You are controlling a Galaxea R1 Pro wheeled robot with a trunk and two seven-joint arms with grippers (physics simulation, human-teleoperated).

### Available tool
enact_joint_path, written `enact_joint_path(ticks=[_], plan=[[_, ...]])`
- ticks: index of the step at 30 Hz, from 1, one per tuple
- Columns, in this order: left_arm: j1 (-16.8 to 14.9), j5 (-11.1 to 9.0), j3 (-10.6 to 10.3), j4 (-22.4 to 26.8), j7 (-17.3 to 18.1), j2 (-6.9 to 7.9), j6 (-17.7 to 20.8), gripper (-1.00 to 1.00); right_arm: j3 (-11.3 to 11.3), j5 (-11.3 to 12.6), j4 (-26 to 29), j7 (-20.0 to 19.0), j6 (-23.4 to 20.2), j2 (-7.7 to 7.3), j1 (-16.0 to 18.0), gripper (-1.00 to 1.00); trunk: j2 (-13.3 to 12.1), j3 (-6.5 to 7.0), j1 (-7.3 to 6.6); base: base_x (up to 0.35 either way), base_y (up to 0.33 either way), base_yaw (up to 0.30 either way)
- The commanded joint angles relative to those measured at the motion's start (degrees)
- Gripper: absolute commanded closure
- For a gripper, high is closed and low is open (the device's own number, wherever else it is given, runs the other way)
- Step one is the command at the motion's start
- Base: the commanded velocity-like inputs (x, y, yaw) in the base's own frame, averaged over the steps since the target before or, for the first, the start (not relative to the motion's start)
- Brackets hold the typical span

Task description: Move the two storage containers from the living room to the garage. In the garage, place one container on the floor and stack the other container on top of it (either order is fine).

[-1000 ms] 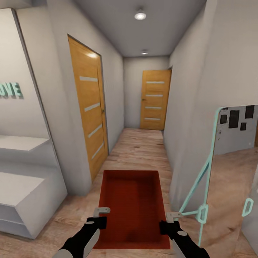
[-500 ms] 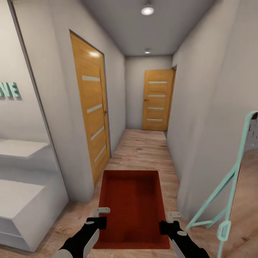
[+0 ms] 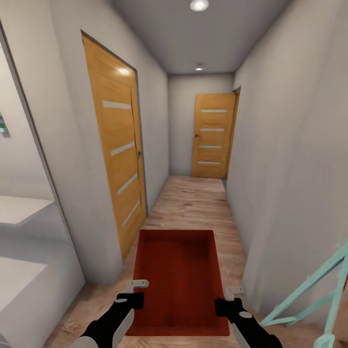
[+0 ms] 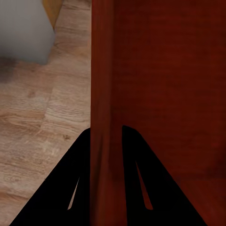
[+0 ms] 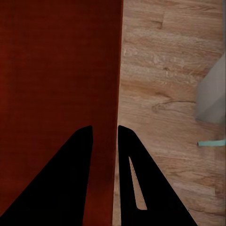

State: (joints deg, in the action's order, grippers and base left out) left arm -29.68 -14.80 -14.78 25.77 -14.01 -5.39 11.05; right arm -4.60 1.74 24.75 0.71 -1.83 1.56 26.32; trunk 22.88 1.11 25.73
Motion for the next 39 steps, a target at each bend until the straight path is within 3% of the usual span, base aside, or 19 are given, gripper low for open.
enact_joint_path(ticks=[1,19,39], plan=[[0.1,-1.5,-3.9,0.1,-0.2,-3.57,0.1,1.00,0.6,1.9,3.2,0.1,-0.2,2.49,0.1,1.00,0.0,-0.03,0.05,0.326,-0.117,0.000],[0.1,-1.5,-3.9,0.1,-0.2,-3.33,0.1,1.00,0.5,1.9,3.2,0.1,-0.2,2.49,0.1,1.00,0.0,-0.03,0.05,0.322,-0.042,0.000],[0.1,-1.5,-4.0,0.1,-0.2,-3.58,0.1,1.00,0.5,1.9,3.2,0.1,-0.2,2.49,0.1,1.00,0.0,-0.03,0.05,0.020,0.001,-0.041]])
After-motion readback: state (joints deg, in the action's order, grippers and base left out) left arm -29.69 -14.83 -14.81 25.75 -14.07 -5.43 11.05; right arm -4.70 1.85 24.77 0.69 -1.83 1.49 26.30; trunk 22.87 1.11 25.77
